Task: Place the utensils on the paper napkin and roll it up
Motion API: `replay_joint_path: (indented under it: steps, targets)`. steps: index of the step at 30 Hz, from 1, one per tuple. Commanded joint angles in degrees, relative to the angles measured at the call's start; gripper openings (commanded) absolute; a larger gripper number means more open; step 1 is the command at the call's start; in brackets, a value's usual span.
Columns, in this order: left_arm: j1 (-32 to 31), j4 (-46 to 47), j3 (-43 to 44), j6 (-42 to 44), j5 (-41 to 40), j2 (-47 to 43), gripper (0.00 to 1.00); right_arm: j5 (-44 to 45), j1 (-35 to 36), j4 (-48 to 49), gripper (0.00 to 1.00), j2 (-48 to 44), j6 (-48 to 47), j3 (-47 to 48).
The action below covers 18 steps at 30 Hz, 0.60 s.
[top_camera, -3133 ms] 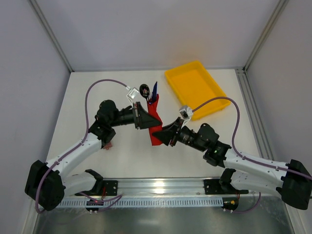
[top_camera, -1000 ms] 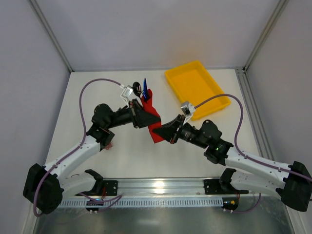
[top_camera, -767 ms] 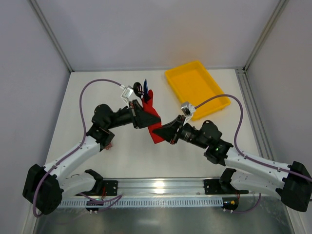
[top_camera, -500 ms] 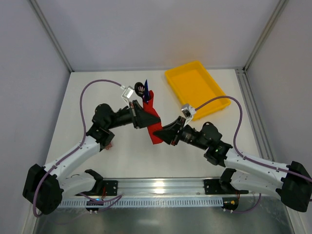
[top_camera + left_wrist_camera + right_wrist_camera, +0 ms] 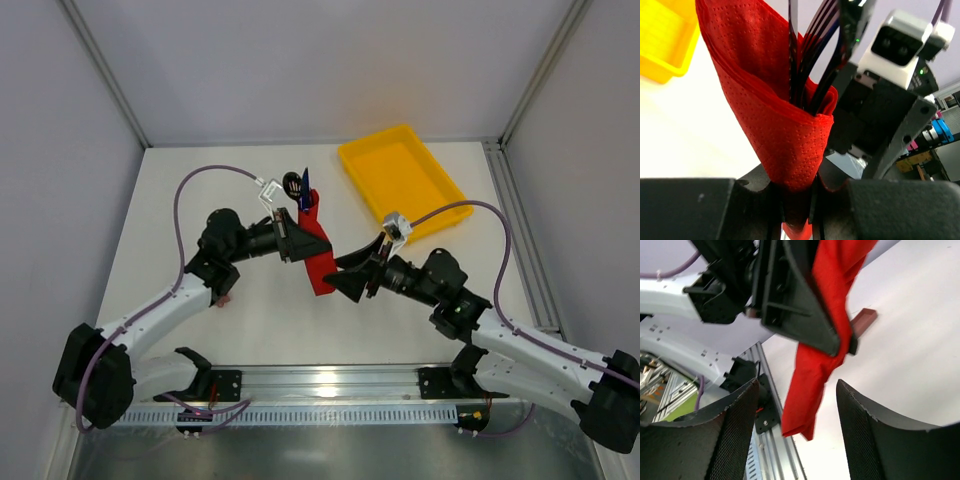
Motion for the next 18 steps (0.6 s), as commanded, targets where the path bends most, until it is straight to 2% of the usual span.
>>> replay_joint_path:
  steps: [1, 5, 7, 8, 11, 12, 15, 18]
  targets:
    - [0.11, 3.33, 2.55, 1.23, -0.24, 0.62, 0.00, -3.96, -5.20, -2.24, 0.65, 1.28, -0.21, 4.27]
    - [0.11, -3.23, 7.02, 3.16, -1.56, 5.87, 0.00, -10.20, -12.33, -5.31, 0.65, 0.93, 1.99, 4.36]
    - [0.02, -5.80, 11.33, 4.13, -2.44, 8.78, 0.00, -8.38, -15.14, -11.09, 0.65, -1.52, 1.29, 4.71]
    - [0.11, -6.34, 12.65, 4.13, -2.88, 10.02, 0.00, -2.01, -16.02, -14.25, 0.65, -2.23, 1.20, 6.10]
    - [0.02, -6.43, 17.48, 2.65, -5.94, 16.25, 0.00, 15.22, -18.84, -31.89, 0.65, -0.84, 5.05, 11.97]
    - [0.11, -7.04, 18.97, 2.20, -6.57, 19.66, 0.00, 23.80, -20.06, -39.43, 0.65, 0.82, 6.72, 13.66]
    - [0.02, -7.40, 26.00, -0.43, -8.15, 26.18, 0.00, 25.74, -27.09, -44.59, 0.65, 6.81, 12.00, 17.54]
    - [0.11, -5.21, 31.54, -3.76, -9.99, 34.00, 0.00, 25.48, -32.63, -44.52, 0.65, 11.99, 16.05, 18.42]
